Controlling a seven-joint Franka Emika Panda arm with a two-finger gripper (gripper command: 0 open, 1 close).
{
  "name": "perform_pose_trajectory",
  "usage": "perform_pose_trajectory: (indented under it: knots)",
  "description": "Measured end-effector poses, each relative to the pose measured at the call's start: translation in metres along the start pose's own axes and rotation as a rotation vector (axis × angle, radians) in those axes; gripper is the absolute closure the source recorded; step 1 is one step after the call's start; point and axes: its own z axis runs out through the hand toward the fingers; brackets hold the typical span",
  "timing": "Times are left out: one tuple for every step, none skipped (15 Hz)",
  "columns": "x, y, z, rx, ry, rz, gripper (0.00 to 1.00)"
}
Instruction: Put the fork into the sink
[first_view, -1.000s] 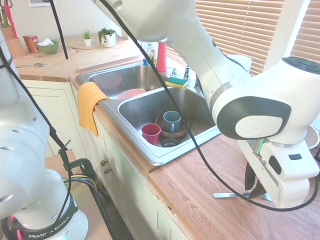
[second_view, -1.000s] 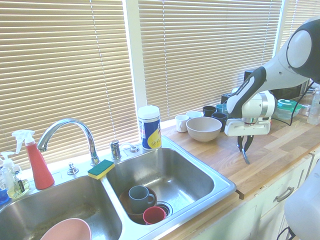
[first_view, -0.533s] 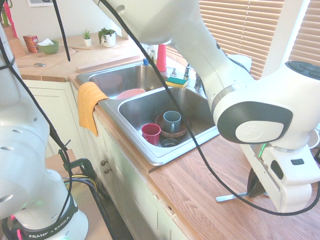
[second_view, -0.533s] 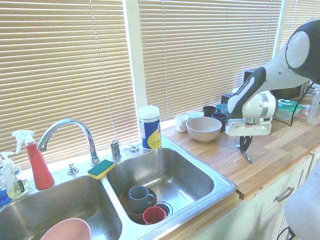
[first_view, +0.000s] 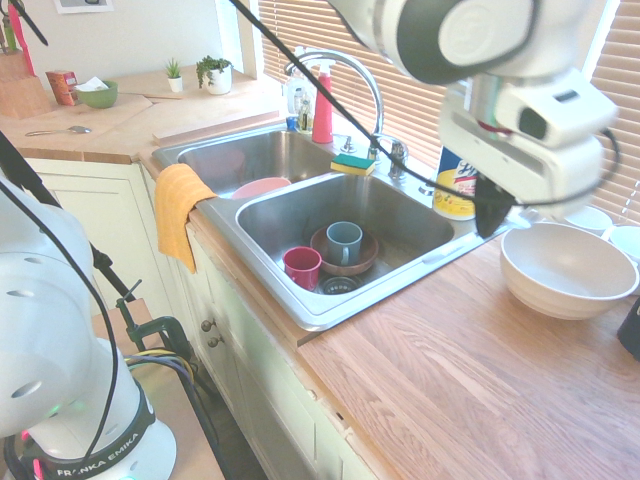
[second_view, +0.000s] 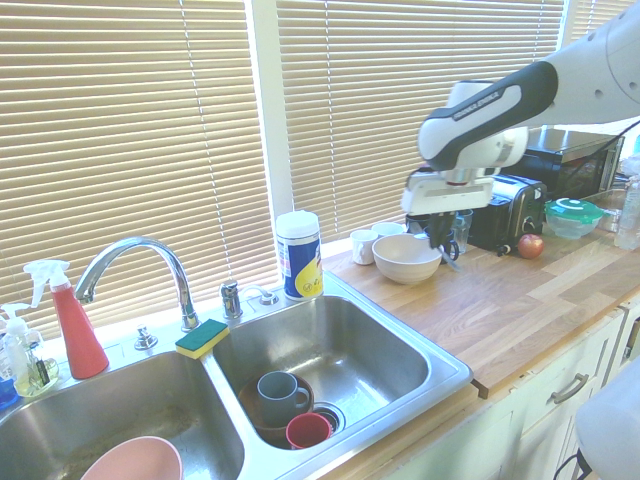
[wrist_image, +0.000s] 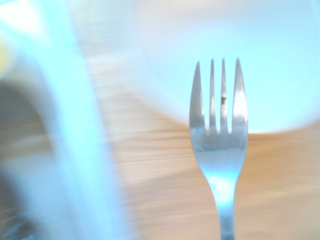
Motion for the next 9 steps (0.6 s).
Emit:
perform_pose_trajectory:
  knots:
    - [-0.029,-0.028,0.008,-0.002,-0.008,-0.041,1.00]
    - [-0.056,-0.055,0.022,-0.001,-0.012,-0.081,1.00]
    - [-0.079,-0.077,0.039,0.002,-0.018,-0.116,1.00]
    - [-0.096,-0.094,0.060,0.003,-0.028,-0.147,1.00]
    - [-0.109,-0.106,0.082,0.001,-0.038,-0.162,1.00]
    - [-0.118,-0.114,0.104,-0.003,-0.049,-0.170,1.00]
    - [-0.123,-0.120,0.125,-0.010,-0.058,-0.181,1.00]
    - [-0.127,-0.124,0.144,-0.019,-0.064,-0.198,1.00]
    - [-0.132,-0.127,0.163,-0.032,-0.070,-0.217,1.00]
